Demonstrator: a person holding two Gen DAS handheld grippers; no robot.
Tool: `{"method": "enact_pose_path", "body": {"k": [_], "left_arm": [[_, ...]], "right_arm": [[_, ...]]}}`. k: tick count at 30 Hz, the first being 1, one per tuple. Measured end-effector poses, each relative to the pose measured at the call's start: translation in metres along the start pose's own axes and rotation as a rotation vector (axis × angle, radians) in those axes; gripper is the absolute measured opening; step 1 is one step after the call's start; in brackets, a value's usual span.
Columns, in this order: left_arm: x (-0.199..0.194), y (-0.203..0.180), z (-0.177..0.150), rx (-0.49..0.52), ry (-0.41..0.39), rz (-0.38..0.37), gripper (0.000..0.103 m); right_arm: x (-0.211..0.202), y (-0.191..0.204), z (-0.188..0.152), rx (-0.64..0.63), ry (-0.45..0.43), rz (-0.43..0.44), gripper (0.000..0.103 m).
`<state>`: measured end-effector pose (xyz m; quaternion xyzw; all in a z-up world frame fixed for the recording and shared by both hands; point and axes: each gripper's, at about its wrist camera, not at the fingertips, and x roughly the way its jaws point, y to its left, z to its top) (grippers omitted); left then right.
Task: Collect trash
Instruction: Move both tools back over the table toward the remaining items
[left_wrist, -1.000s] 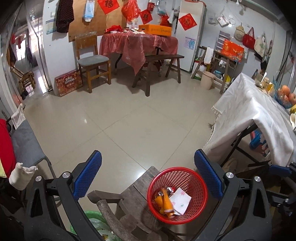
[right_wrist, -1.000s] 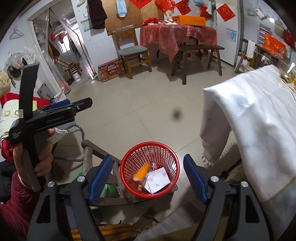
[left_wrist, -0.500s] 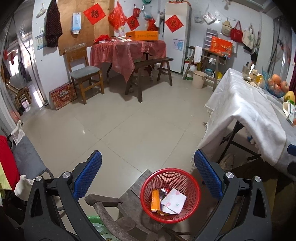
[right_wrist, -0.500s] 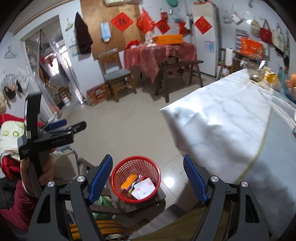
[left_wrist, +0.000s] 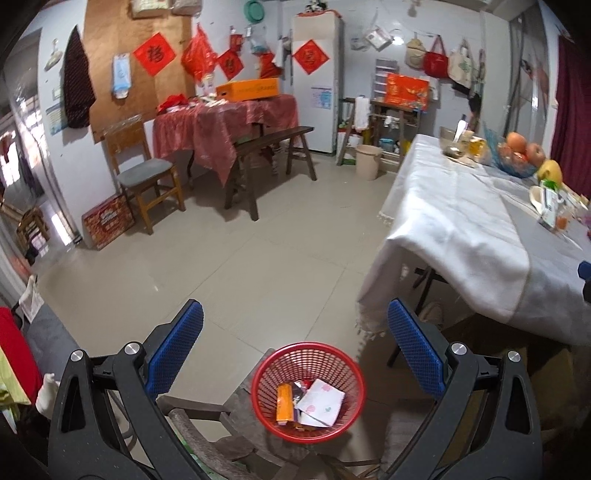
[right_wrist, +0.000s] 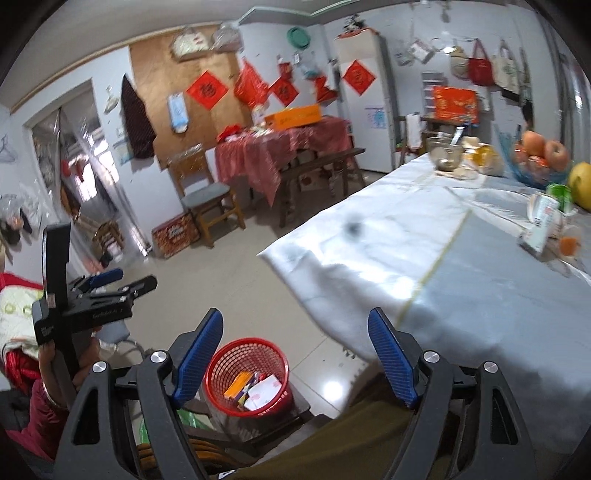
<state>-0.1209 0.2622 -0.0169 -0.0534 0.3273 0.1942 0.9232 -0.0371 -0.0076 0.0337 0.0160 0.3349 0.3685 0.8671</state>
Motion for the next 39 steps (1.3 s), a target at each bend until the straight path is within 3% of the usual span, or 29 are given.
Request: {"method": "enact_pose_path", "body": {"k": [10, 18, 25, 30, 39], "left_arm": [[0.007, -0.076, 0.007, 0.085, 0.04, -0.093, 0.096], [0.028, -0.146, 0.024, 0.135, 0.084, -0.2, 0.096], [0.05, -0.218, 0.049, 0.203, 0.089, -0.29, 0.096], [0.067, -0.269, 0.067, 0.279, 0.066, -0.32, 0.096], [0.1, -0.364, 0.1, 0.399, 0.041, -0.405, 0.096]], "right_arm": [[-0.052, -0.077, -0.003, 0.137, -0.106, -0.107, 0.085], [-0.07, -0.148, -0.003, 0.254, -0.149, -0.184, 0.085], [-0.073, -0.211, -0.003, 0.329, -0.162, -0.322, 0.085], [-0.075, -0.257, -0.005, 0.347, -0.177, -0.489, 0.085], [-0.072, -0.321, 0.008, 0.364, -0.197, -0.618, 0.085]]}}
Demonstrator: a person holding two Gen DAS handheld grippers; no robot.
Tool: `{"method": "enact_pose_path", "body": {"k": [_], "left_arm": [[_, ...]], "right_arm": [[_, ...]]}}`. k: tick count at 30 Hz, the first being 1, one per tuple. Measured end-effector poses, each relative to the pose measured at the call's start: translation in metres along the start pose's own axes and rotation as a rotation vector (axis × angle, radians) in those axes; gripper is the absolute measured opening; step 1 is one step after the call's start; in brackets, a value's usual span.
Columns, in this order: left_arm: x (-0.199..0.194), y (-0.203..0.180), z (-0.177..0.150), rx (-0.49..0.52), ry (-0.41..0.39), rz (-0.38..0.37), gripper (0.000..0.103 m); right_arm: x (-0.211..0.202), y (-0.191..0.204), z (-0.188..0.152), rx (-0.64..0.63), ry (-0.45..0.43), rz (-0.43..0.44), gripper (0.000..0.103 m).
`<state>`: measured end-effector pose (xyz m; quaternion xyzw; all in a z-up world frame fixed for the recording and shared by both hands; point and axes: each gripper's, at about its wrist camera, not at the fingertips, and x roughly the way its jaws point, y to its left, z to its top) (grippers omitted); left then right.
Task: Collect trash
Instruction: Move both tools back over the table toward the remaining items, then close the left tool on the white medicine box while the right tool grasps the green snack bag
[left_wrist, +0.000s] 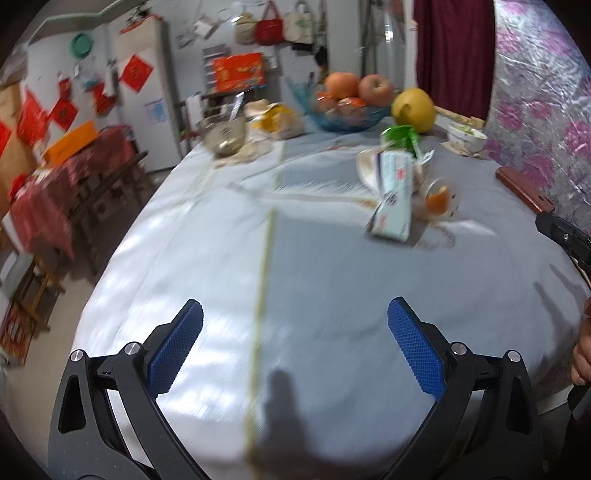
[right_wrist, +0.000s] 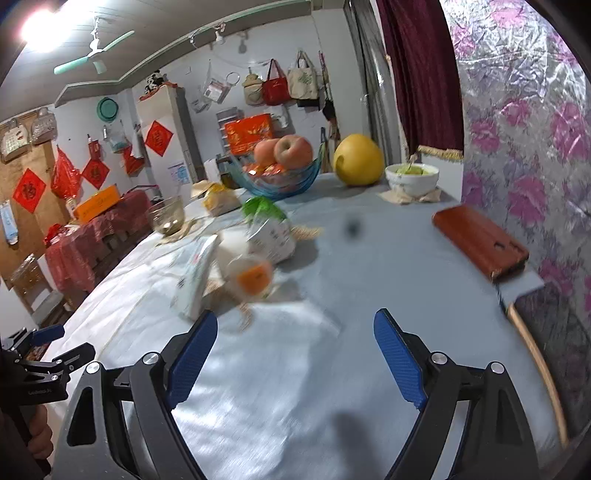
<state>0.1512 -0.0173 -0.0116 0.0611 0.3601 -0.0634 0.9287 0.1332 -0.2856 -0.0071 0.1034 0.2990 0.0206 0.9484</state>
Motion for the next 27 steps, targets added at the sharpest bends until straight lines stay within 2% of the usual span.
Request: {"method": "enact_pose_path", "body": {"k": [4, 8, 11, 14, 20, 22, 24, 27], "left_arm": [[0.025, -0.024, 0.027, 0.042, -0.013, -0.048, 0.096], [0.052, -0.043, 0.047, 0.07, 0.002, -0.087, 0.096], [0.074, -0.055, 0.058, 0.093, 0.022, -0.098, 0.096], [0.092, -0.063, 0.067, 0.106, 0.038, -0.103, 0.096], [0.118, -0.061, 0.079, 0.112, 0.06, -0.057, 0.096], [0.123, -0.053, 0.081, 0.107, 0.058, -0.009, 0.096], [0.122, -0.038, 0.079, 0.091, 0.045, 0.043, 0.096], [0.117, -0.006, 0.071, 0.033, 0.061, 0.05, 0.096]], "right_arm": [[0.016, -0.006, 0.01, -0.017, -0.012, -0.026, 0.092], [0.033, -0.011, 0.015, -0.023, -0.002, -0.035, 0.092], [0.035, -0.017, 0.019, 0.016, 0.007, 0.013, 0.093], [0.042, -0.02, 0.019, 0.042, 0.032, 0.003, 0.093], [0.045, -0.004, 0.016, -0.043, 0.032, -0.022, 0.093], [0.046, 0.0, 0.015, -0.066, 0.03, -0.042, 0.093], [0.044, 0.005, 0.014, -0.09, 0.016, -0.059, 0.093], [0.04, 0.011, 0.012, -0.121, -0.002, -0.078, 0.093]]}}
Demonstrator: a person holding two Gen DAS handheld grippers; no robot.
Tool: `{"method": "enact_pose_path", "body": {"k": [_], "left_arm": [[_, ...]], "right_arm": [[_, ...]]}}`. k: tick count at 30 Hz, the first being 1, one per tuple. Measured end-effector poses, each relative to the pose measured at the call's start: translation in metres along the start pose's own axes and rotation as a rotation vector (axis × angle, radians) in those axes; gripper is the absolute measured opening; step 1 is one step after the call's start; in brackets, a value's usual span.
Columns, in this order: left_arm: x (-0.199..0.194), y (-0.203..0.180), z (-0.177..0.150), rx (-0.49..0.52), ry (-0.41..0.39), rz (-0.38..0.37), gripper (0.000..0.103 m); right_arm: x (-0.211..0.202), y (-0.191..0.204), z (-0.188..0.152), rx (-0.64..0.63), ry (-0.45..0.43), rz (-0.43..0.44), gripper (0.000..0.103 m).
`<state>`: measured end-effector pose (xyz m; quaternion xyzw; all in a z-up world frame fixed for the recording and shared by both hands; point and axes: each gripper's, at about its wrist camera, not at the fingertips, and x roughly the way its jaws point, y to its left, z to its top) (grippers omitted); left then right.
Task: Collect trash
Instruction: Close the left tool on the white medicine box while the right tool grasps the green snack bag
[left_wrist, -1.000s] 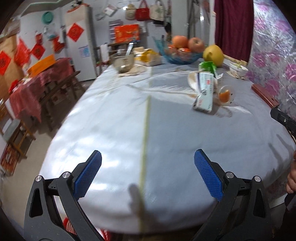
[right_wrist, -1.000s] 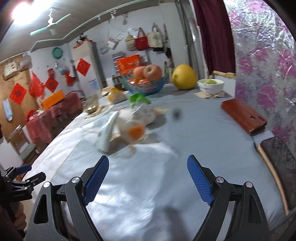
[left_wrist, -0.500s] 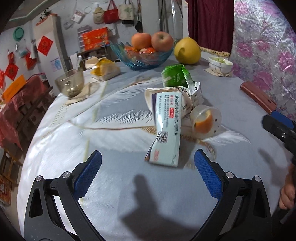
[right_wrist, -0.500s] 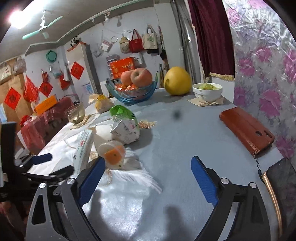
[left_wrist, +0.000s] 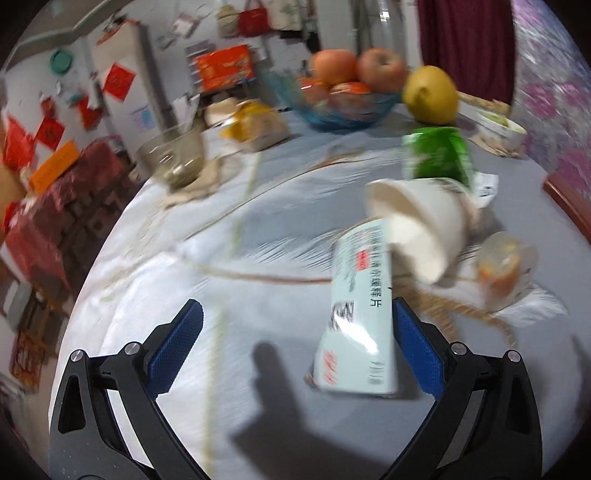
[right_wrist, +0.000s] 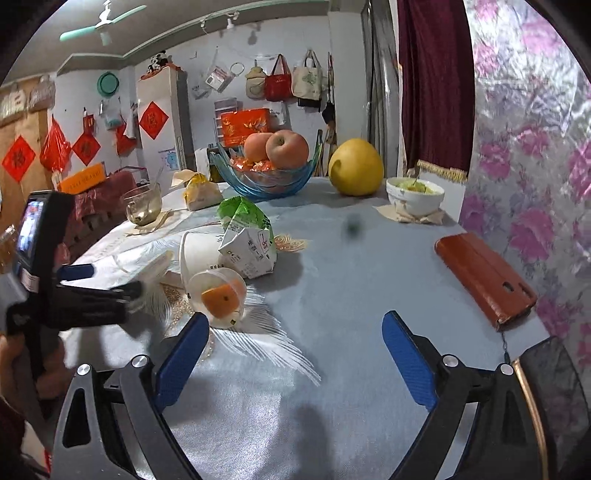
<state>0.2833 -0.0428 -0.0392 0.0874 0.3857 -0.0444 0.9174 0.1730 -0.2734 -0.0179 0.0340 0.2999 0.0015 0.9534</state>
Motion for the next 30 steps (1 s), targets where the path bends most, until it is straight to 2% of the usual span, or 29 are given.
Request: {"method": "enact_pose_path", "body": {"k": [3, 6, 15, 19, 24, 27, 30], "left_arm": [[-0.004, 0.024, -0.01, -0.034, 0.02, 0.01, 0.096], [-0.007, 0.031, -0.015, -0.044, 0.025, -0.017, 0.096], [0.001, -0.014, -0.001, 0.136, -0.004, -0.05, 0.096], [0.012, -0.012, 0.005, 0.113, 0.025, -0.095, 0.095], [0.009, 0.002, 0.003, 0.04, 0.02, -0.159, 0.074], [0.008, 0.008, 0.001, 0.007, 0.029, -0.181, 0.071], [0.011, 0.01, 0.0, -0.01, 0.04, -0.17, 0.071]], "right_arm": [[-0.001, 0.002, 0.0, -0.016, -0.006, -0.005, 0.093], [-0.002, 0.001, 0.0, -0.016, -0.01, -0.007, 0.093], [0.002, -0.007, 0.002, 0.03, 0.012, 0.018, 0.093], [0.003, -0.008, 0.002, 0.034, 0.016, 0.021, 0.093], [0.004, -0.009, 0.002, 0.041, 0.026, 0.028, 0.093], [0.006, -0.01, 0.002, 0.044, 0.032, 0.03, 0.093], [0.007, -0.01, 0.002, 0.047, 0.04, 0.03, 0.093]]}}
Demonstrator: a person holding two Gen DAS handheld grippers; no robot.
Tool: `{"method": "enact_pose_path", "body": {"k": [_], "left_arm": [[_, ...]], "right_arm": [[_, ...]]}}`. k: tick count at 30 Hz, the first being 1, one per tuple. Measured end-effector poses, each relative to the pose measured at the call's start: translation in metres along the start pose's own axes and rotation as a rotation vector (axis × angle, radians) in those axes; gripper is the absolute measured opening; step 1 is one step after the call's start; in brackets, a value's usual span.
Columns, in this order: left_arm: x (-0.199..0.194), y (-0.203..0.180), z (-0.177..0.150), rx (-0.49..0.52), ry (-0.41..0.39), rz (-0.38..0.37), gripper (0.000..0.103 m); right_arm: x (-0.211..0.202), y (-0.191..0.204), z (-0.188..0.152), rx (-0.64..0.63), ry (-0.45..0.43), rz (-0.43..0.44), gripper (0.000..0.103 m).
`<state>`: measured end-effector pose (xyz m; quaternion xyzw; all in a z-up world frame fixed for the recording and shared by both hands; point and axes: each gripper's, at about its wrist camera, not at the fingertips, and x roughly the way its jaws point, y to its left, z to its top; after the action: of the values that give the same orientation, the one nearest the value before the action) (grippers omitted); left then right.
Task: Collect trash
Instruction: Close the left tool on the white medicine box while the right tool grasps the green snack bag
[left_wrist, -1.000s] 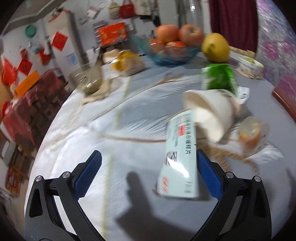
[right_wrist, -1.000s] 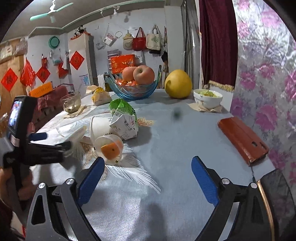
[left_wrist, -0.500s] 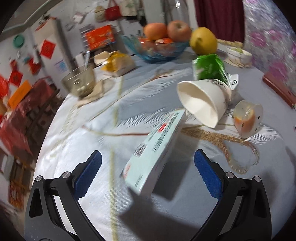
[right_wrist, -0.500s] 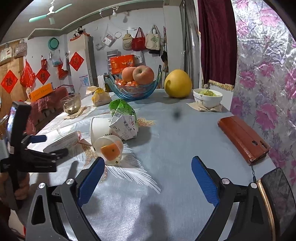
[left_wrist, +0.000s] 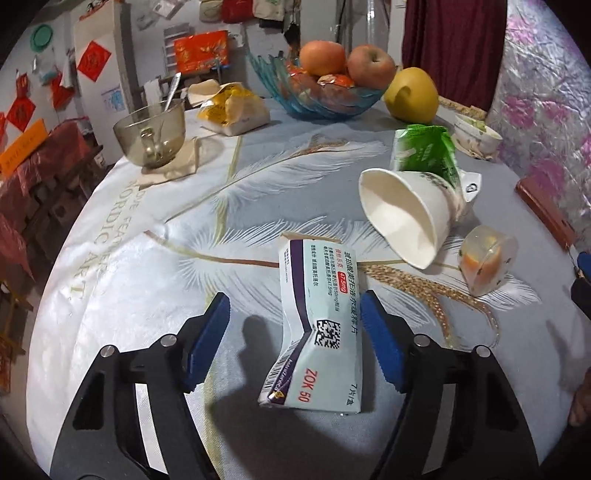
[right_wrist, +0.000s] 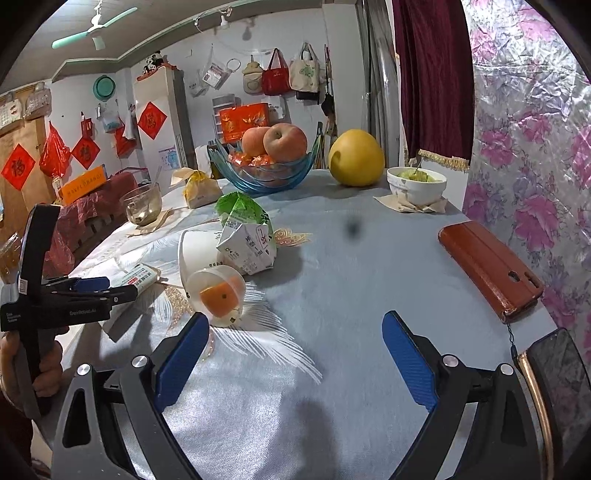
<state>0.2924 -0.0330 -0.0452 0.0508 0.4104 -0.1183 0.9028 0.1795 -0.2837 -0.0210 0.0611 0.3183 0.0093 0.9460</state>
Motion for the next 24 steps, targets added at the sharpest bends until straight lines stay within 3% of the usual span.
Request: {"method": "enact_pose_path", "body": {"k": [4, 6, 11, 15, 19, 24], "left_arm": [[0.007, 0.001, 0.0, -0.011, 0.039, 0.039, 0.074], [0.008, 0.001, 0.0, -0.011, 0.045, 0.074, 0.085], [0.007, 0.002, -0.001, -0.01, 0.044, 0.106, 0.096], [0.012, 0.0, -0.001, 0.002, 0.07, 0.129, 0.096], [0.012, -0.001, -0.001, 0.014, 0.069, 0.126, 0.096], [0.01, 0.003, -0.001, -0.008, 0.059, 0.105, 0.096]], "right_arm": [[0.003, 0.001, 0.0, -0.007, 0.016, -0.003, 0.093], [0.005, 0.002, 0.001, -0.008, 0.033, 0.003, 0.093], [0.014, 0.005, 0.005, -0.014, 0.074, 0.03, 0.093], [0.032, 0.011, 0.026, 0.029, 0.125, 0.131, 0.093], [0.058, 0.015, 0.062, 0.061, 0.107, 0.166, 0.093], [0.106, 0.012, 0.091, 0.13, 0.148, 0.212, 0.093]]}}
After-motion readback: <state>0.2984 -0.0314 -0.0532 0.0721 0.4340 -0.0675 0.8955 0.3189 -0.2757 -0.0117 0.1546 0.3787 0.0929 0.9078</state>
